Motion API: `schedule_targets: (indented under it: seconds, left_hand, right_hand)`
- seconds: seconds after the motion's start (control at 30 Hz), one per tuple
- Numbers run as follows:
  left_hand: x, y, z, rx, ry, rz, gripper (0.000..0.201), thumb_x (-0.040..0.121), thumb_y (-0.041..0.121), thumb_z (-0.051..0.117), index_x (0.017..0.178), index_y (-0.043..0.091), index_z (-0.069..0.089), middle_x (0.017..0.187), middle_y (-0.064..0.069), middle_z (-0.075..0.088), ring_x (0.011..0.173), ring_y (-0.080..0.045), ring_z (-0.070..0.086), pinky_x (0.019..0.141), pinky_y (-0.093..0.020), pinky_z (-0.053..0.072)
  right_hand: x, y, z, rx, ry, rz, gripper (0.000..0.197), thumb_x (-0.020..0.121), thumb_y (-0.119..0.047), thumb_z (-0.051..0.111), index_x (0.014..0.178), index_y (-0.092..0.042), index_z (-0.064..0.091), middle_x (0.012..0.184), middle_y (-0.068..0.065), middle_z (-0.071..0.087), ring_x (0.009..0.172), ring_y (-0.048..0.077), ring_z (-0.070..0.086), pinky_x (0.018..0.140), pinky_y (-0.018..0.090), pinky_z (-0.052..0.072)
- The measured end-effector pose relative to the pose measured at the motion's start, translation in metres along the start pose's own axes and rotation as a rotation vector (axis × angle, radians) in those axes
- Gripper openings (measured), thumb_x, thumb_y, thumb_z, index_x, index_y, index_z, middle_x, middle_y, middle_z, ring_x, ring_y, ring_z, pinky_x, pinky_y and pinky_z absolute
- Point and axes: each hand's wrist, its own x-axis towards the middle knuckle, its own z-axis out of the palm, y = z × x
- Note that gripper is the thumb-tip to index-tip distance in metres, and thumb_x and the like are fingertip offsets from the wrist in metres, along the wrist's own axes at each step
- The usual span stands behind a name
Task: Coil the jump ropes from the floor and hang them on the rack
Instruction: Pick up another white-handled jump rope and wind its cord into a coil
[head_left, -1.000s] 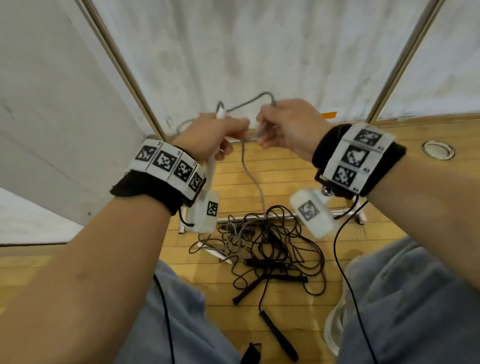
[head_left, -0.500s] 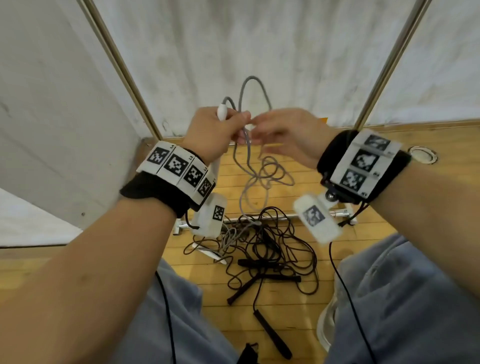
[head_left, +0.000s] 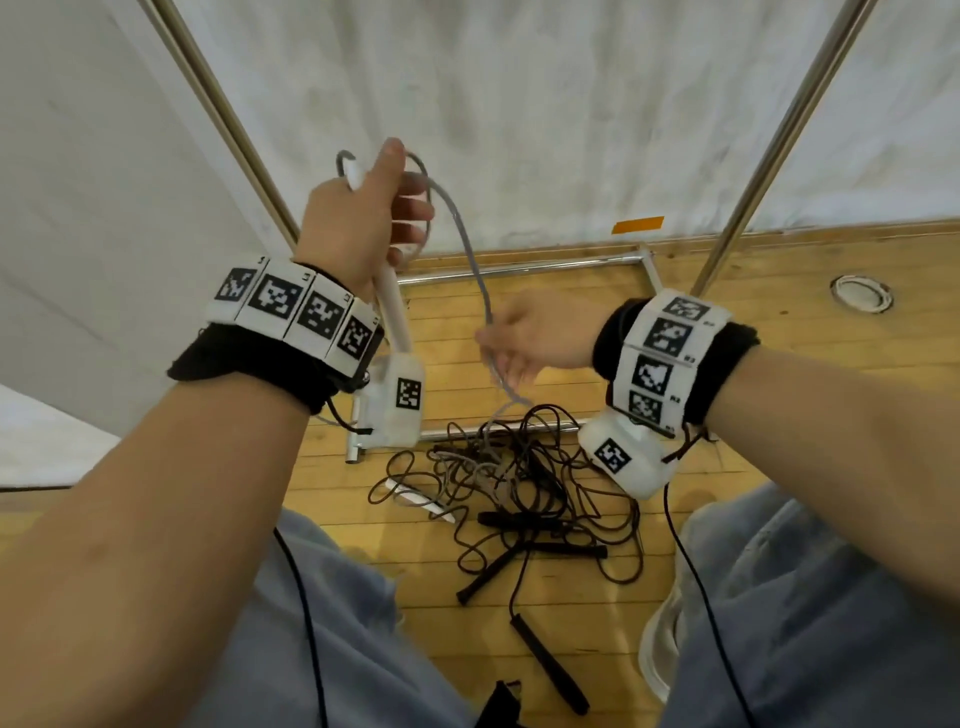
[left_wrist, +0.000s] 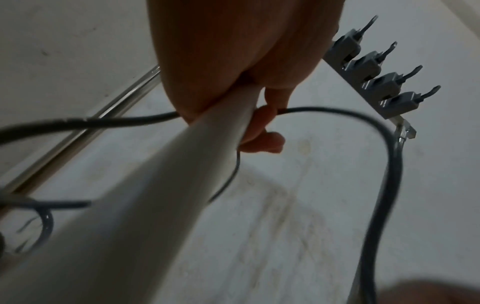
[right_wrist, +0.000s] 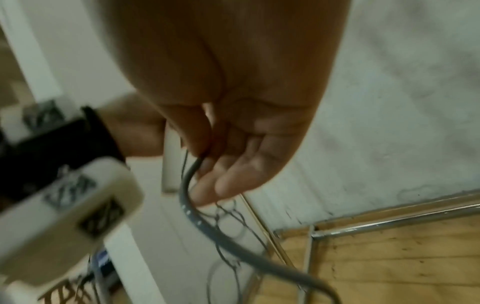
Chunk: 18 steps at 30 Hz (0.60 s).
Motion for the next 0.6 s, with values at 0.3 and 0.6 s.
schedule_targets:
  seconds: [0.3, 0.6]
  left_hand:
    - [-0.02, -0.015, 0.027, 0.188, -0.504, -0.055, 0.022, 0.089, 0.03, 0.063, 0.083, 0.009, 0.066, 0.057, 0.005, 0.04, 0.046, -0.009, 0.034, 0.042, -0.023, 0.026]
    - [-0.031, -0.026, 0.042, 0.564, -0.501, 0.159, 0.027, 0.096, 0.022, 0.054, 0.071, 0.022, 0.066, 0.065, 0.009, 0.063, 0.044, 0.004, 0.048, 0.048, -0.013, 0.037]
  right_hand:
    - [-0.004, -0.028, -0.048, 0.979, 0.468, -0.134, 0.024, 0.098, -0.018, 0.048, 0.082, -0.004, 0.056, 0.065, 0.007, 0.058, 0.054, 0.017, 0.065, 0.049, 0.019, 0.052]
    - [-0.016, -0.019, -0.082, 1.263, 0.673, -0.233, 0.027, 0.099, -0.022, 0.047, 0.089, 0.0, 0.059, 0.066, 0.009, 0.064, 0.072, 0.026, 0.07, 0.06, 0.024, 0.055]
